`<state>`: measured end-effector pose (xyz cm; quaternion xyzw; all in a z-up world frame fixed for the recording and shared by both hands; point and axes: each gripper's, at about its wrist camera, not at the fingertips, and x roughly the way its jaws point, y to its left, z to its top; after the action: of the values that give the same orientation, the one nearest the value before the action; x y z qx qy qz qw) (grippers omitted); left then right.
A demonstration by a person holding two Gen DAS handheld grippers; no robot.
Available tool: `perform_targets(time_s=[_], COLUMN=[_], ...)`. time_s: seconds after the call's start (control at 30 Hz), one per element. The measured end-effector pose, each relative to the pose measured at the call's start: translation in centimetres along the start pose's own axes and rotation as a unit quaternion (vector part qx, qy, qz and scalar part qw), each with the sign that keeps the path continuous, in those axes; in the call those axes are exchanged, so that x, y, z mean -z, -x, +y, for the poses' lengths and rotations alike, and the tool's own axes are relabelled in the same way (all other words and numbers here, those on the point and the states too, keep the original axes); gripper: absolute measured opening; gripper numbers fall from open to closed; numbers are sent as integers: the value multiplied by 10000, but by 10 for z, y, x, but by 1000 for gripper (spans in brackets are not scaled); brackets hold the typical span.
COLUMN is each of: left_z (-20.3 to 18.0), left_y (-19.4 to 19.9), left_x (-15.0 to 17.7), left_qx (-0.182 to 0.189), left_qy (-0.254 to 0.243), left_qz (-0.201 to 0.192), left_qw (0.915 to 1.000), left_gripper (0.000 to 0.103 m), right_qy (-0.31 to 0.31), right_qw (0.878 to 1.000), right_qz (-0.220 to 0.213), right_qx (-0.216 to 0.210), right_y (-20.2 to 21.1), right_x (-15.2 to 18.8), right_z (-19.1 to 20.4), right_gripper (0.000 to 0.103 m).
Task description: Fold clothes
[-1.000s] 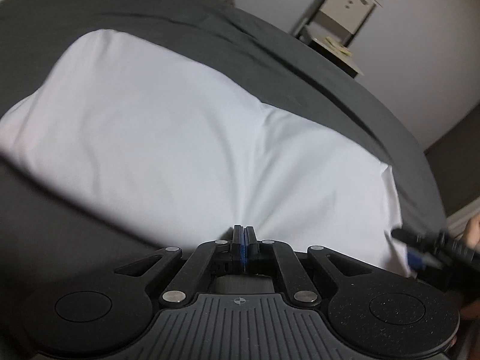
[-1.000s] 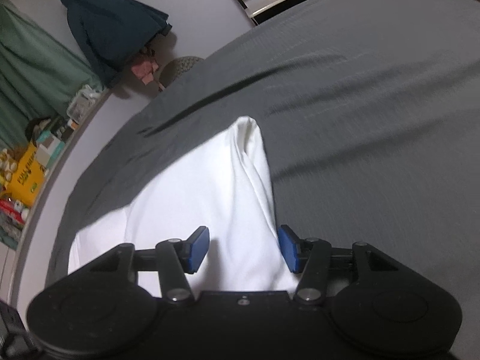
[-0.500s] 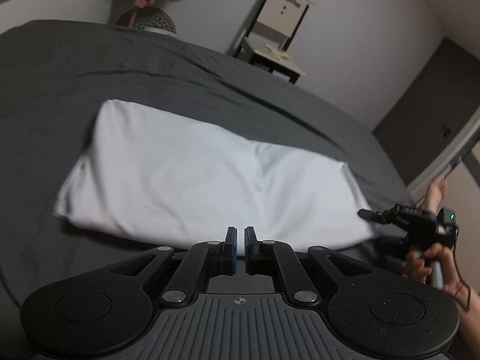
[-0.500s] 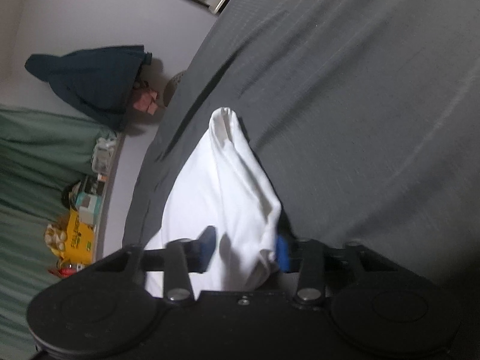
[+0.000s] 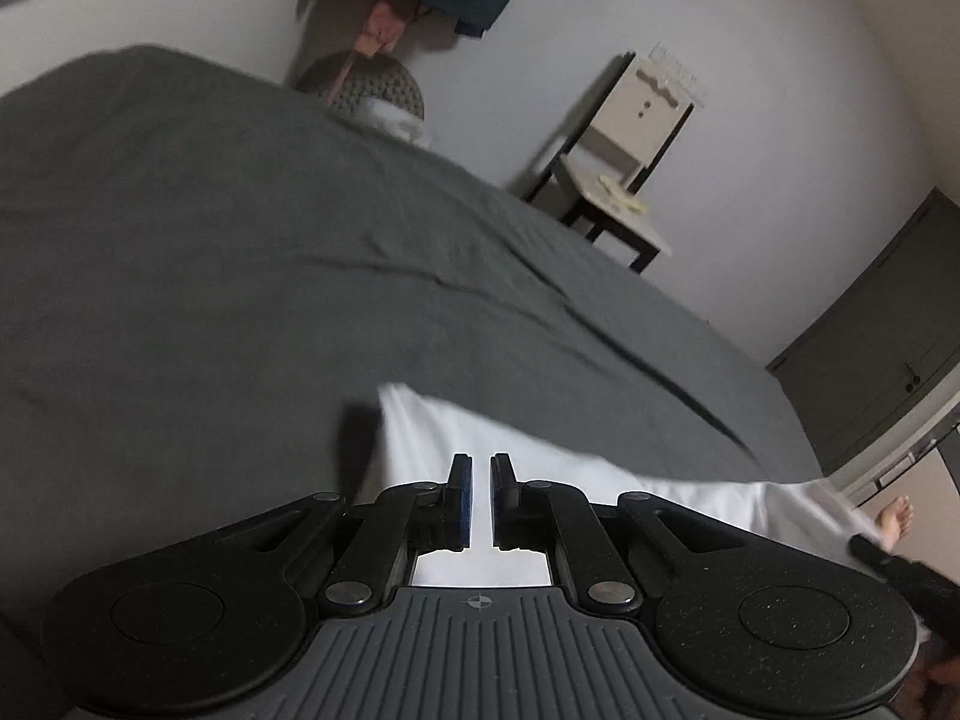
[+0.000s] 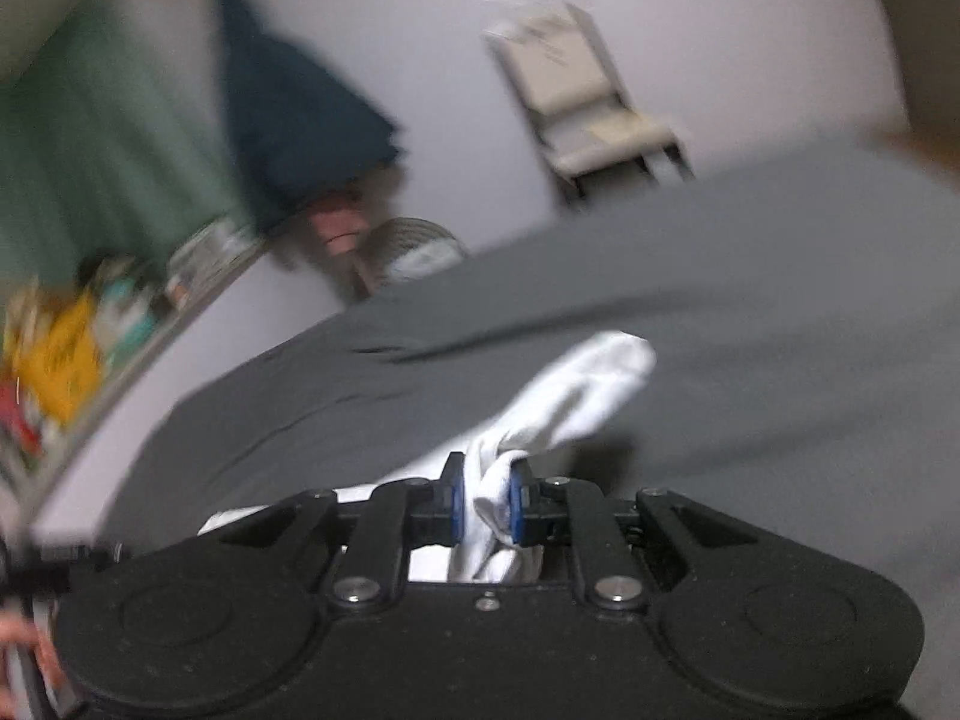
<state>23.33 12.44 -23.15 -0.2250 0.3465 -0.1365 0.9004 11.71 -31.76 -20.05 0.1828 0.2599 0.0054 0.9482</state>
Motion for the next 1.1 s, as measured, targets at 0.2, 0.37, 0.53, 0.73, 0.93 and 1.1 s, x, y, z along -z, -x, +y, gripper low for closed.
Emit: perform_targets(time_s=[0.2,0.37,0.53,0.73,0.93,1.1], left_z=[44,67,87,87,78,63], left_y=[6,10,0,-12,-24,-43], left_x=[2,-5,-2,0,4,-5], left_qx=[323,259,400,573,782,899], left_qy=[1048,1440,1979,2047,1794,1474], left_qz=[-391,-525,-390,-352,-128,129], left_qw=[9932,9878,9786,9765,9806,9849], left_gripper=[99,99,99,100,100,100], right_qy=[1735,2503,3128,3593,4100,4131], right_qw=[9844,9650,9421,9245,9015,8991], right_qz=[-44,373,994,1021,1130,1144], right_qx=[-286,-690,-683,-757,-805,-890], right_y=[-28,-65,-101,-93,-102,-106], right_x=[17,56,102,110,132,143], right_z=[137,210,243,265,285,282], right_gripper=[14,13,13,12,7,25])
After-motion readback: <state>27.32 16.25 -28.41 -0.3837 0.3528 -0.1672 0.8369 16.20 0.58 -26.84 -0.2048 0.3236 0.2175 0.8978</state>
